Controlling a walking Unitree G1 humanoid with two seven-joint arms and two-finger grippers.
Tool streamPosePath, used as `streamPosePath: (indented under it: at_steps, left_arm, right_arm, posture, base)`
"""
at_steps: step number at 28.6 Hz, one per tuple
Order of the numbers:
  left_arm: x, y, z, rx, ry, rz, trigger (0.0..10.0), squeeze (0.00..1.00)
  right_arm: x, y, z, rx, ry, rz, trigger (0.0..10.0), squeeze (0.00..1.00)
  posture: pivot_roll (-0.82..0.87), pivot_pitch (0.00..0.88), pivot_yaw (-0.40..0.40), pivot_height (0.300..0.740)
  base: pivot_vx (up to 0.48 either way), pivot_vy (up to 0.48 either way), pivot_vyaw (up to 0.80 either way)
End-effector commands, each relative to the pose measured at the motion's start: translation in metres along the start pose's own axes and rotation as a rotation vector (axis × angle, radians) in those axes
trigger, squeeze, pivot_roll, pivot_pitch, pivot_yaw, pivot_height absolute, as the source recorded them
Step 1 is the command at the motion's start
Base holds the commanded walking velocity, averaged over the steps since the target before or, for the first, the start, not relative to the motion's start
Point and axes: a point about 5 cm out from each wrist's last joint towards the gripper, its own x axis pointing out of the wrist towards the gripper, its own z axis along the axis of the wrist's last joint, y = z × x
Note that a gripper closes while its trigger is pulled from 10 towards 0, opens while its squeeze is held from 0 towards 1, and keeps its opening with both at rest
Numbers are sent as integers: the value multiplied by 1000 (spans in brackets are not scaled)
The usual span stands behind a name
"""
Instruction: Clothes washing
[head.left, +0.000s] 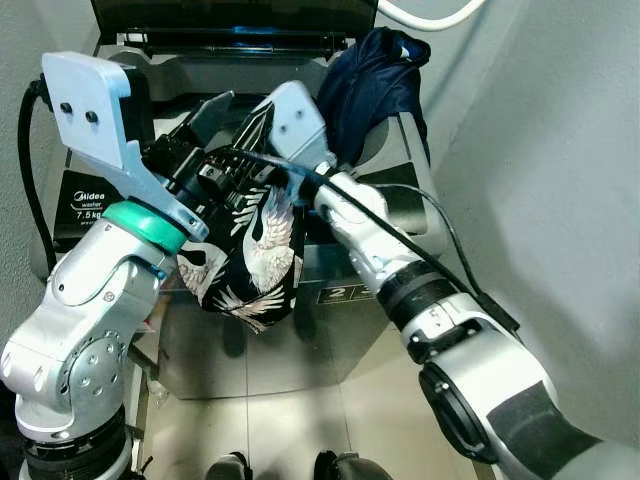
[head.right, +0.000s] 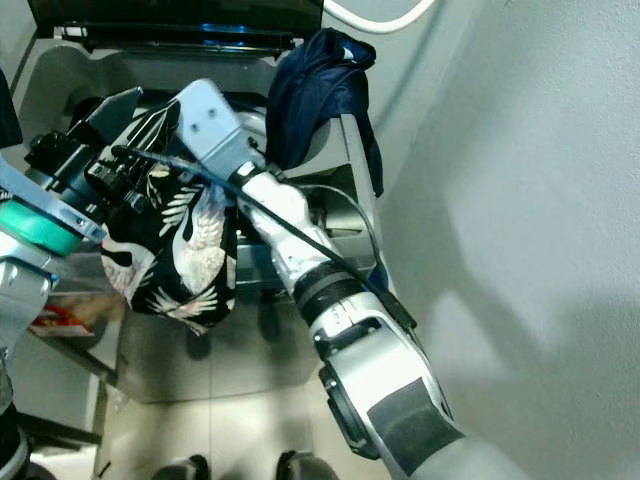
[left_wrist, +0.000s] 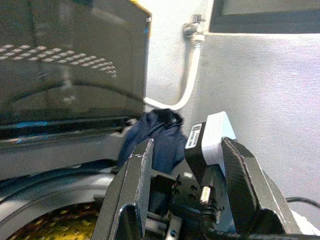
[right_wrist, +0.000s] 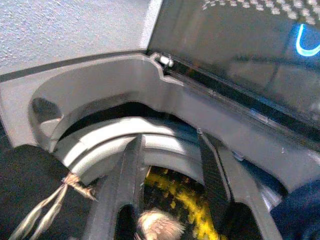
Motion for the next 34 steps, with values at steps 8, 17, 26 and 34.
streamPosePath:
  at_steps: [8, 17, 26, 34]
  left_arm:
    - [-1, 13, -2, 14, 4, 89, 10000, 0]
    - [0, 12, -4, 21, 12, 108, 10000, 0]
    - [-2, 17, 4, 87, 20, 72, 10000, 0]
    - [-6, 28, 16, 151, 33, 47, 10000, 0]
  right_arm:
    - [-23, -5, 9, 104, -88, 76, 10000, 322]
    - [-29, 1, 14, 180, -133, 138, 10000, 0]
    - [-61, 4, 23, 177, -100, 330, 10000, 0]
    - [-86, 24, 0, 50, 59, 489, 10000, 0]
  posture:
    - [80, 114, -4, 740]
    - [88, 119, -18, 740]
    - [52, 135, -18, 740]
    - [73, 132, 1, 740]
  base:
    - [0, 0, 0]
    - [0, 0, 0]
    - [0, 0, 0]
    - [0, 0, 0]
